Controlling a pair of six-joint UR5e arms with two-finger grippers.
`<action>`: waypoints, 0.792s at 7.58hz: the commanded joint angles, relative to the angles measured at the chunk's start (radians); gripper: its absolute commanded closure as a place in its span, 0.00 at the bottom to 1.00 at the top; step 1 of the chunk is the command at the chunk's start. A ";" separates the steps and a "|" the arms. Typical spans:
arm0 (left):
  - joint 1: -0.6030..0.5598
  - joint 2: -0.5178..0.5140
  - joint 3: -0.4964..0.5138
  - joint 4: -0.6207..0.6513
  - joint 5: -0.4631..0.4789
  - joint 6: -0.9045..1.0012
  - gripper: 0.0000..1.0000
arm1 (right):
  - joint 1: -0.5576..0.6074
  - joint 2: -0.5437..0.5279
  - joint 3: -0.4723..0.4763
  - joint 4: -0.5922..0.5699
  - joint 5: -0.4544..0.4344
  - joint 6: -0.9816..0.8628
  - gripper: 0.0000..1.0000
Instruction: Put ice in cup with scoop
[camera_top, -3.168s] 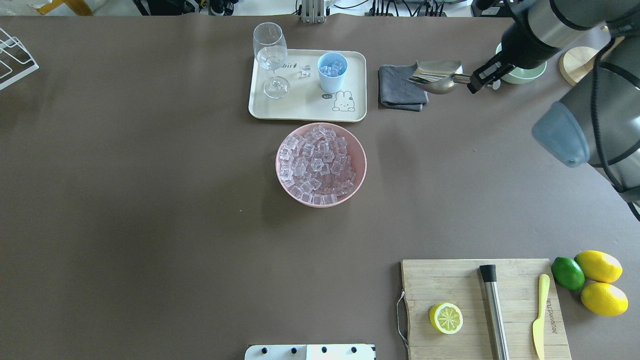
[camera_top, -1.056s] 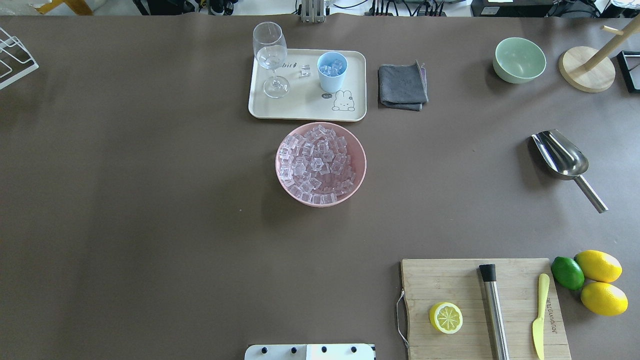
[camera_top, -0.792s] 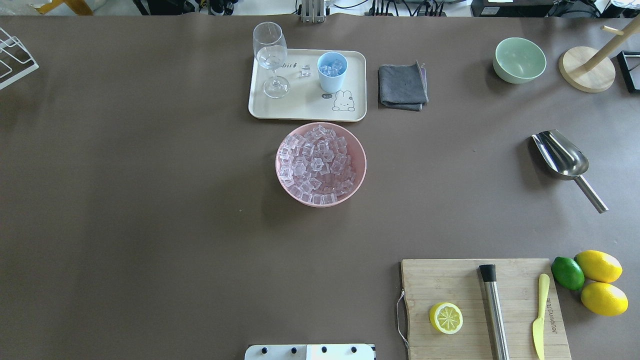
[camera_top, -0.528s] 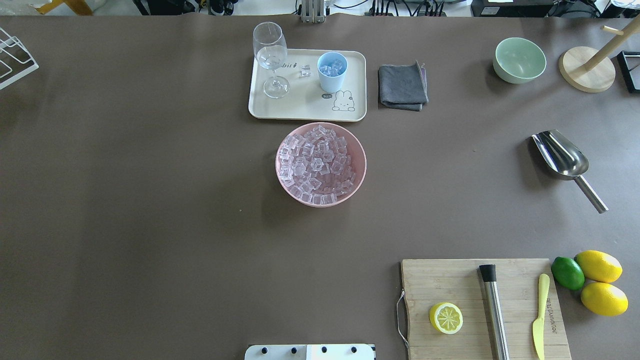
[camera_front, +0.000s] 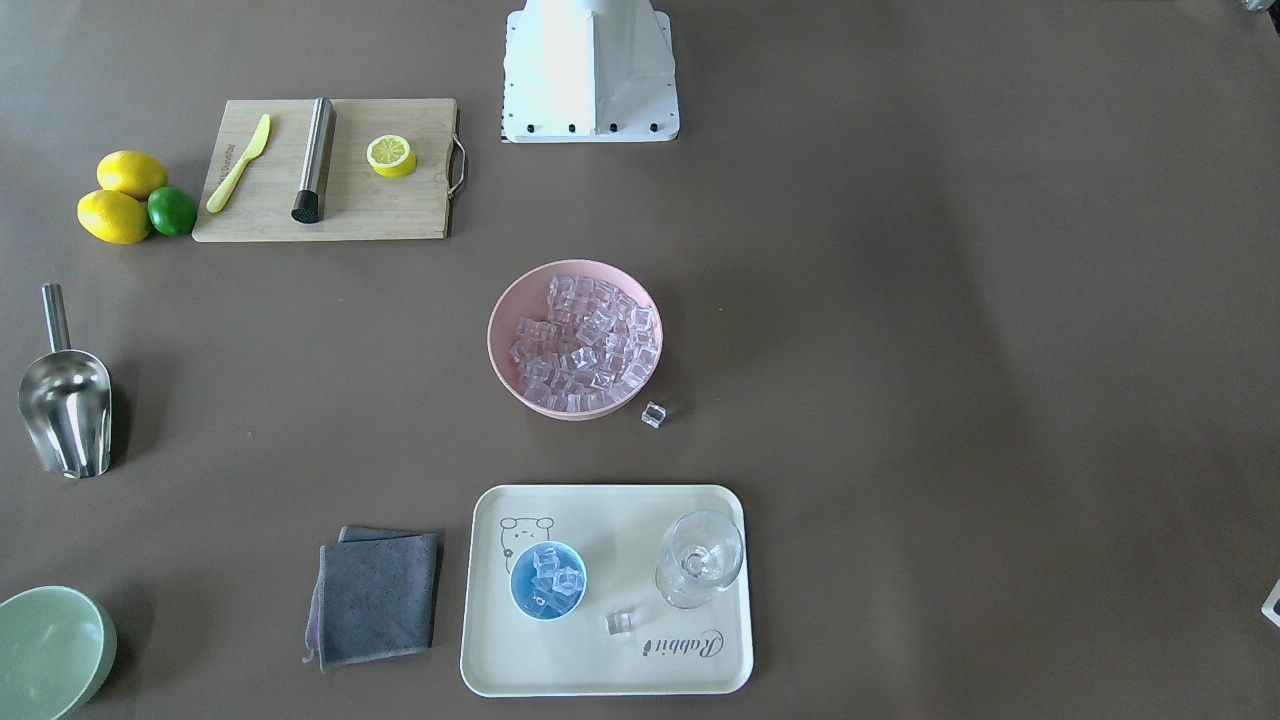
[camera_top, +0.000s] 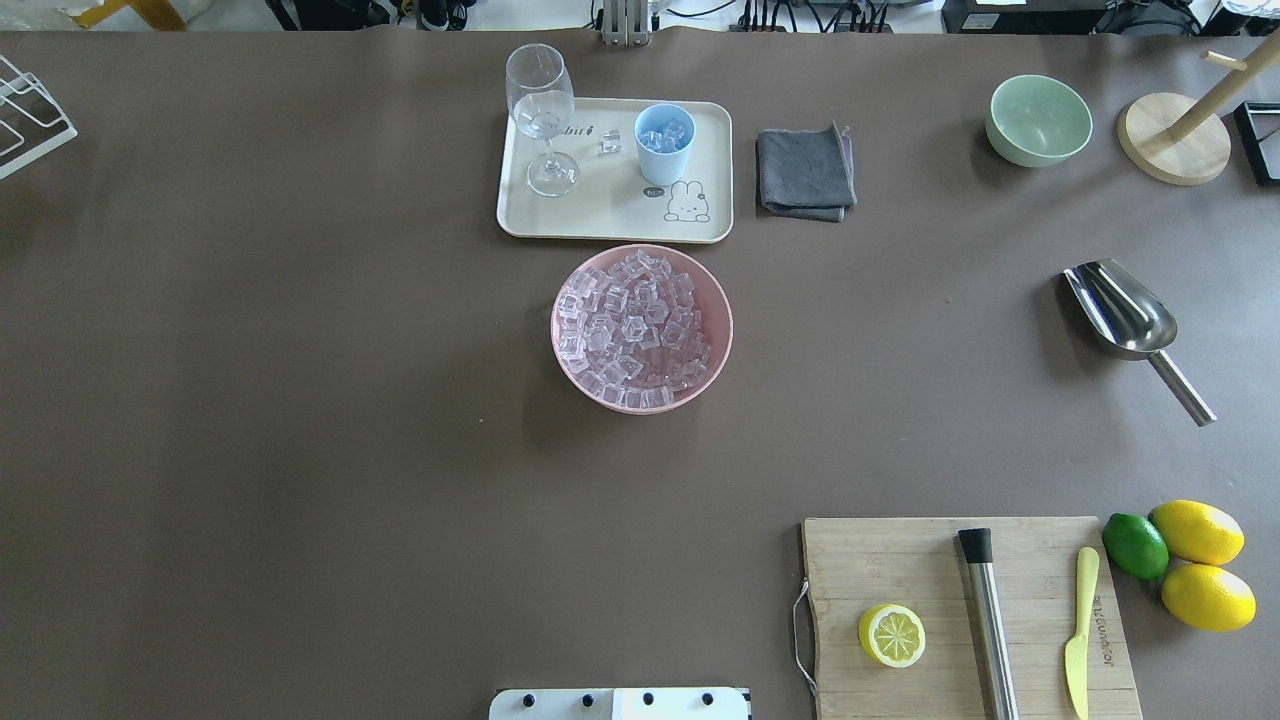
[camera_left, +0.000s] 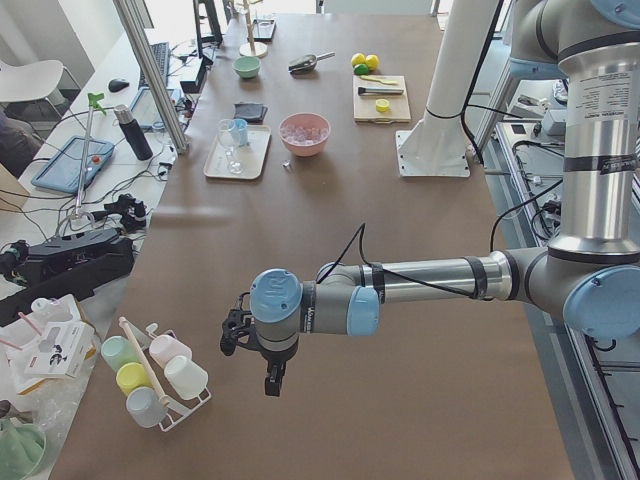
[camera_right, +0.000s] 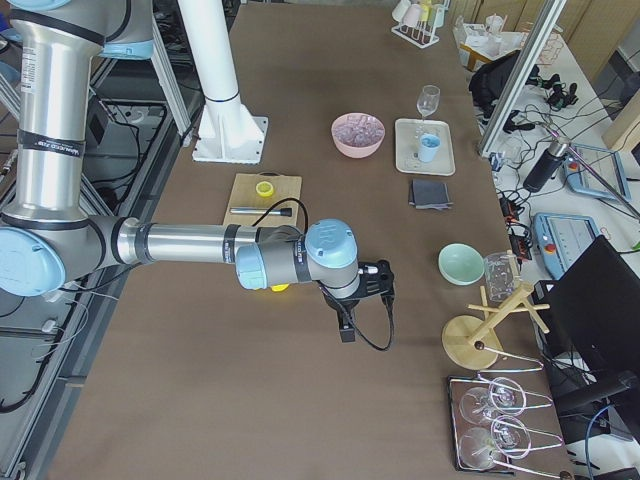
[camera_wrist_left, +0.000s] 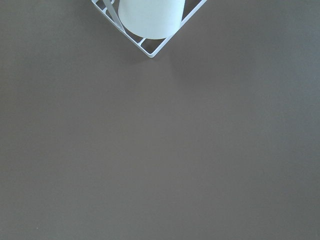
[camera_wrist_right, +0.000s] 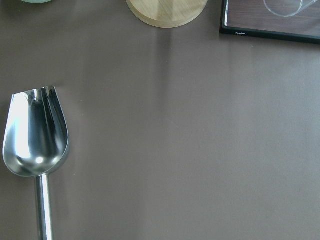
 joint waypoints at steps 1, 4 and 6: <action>0.000 0.000 -0.003 0.000 0.001 0.000 0.01 | 0.003 -0.002 0.000 0.000 0.000 0.002 0.00; 0.000 0.000 -0.006 0.000 0.001 0.000 0.01 | 0.008 -0.013 0.003 0.001 0.008 0.002 0.00; 0.000 0.001 -0.006 0.000 0.001 0.000 0.01 | 0.010 -0.013 0.003 0.000 0.008 0.002 0.00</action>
